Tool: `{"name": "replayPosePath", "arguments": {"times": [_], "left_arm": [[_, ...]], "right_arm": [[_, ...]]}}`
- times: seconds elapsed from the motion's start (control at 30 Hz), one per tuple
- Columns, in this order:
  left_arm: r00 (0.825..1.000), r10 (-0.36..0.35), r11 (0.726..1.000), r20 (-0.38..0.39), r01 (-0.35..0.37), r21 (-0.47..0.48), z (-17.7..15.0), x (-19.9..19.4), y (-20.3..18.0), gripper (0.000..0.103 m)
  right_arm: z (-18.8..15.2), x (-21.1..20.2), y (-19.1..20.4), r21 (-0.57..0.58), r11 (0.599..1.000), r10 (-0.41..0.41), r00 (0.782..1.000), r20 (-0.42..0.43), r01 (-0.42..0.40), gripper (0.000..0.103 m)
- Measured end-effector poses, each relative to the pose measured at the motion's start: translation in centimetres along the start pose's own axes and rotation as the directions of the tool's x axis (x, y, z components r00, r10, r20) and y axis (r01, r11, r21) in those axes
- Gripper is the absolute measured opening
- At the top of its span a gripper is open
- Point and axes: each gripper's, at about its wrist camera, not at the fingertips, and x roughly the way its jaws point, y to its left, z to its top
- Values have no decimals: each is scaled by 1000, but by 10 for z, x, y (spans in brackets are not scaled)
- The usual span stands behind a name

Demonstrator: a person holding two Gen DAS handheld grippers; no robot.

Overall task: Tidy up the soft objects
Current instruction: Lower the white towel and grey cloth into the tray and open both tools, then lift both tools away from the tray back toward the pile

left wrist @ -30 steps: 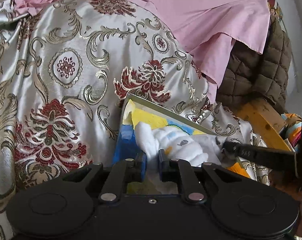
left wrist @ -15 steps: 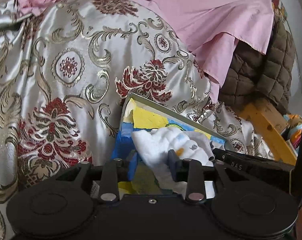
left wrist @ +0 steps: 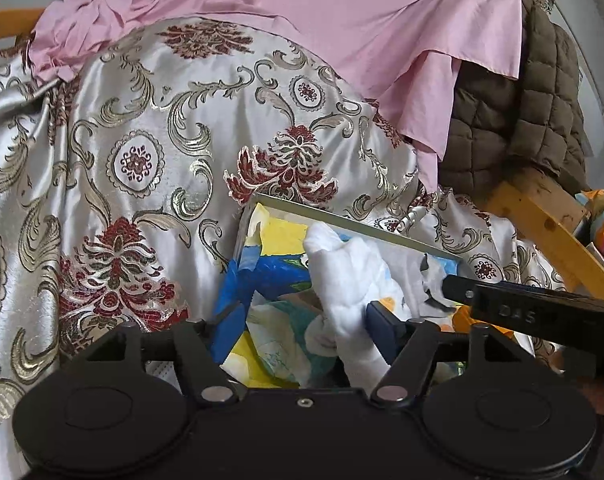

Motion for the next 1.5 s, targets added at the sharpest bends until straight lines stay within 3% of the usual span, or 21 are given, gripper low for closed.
{"name": "replayPosePath", "arguments": {"times": [0.2,0.43,0.77,0.97,1.23,1.33,1.5], "left_arm": [[1000,21,1000,9,-21,5,-4,-16,-8,71],[994,9,997,106,-17,71,-1,-64,-33,79],[970,-14,994,241,-12,108,-8,-154,-68,95],[956,-3,992,293,-34,122,-28,-207,-78,100],[935,-3,969,354,-85,231,-59,-263,-95,102],[938,-3,968,348,-85,238,-71,-277,-95,102],[957,-12,967,291,-63,248,-88,-290,-90,102]], "right_arm": [[-2,-31,-14,-1,1000,-7,999,47,7,80],[-4,-78,-32,25,999,-24,992,120,21,91],[-9,-164,-47,55,999,-10,974,225,-2,100],[-22,-221,-49,84,996,-6,962,274,-17,103],[-49,-280,-49,78,997,-47,938,343,21,103],[-61,-297,-49,97,995,-49,938,344,16,103],[-83,-316,-50,161,987,-44,947,319,-9,103]]}}
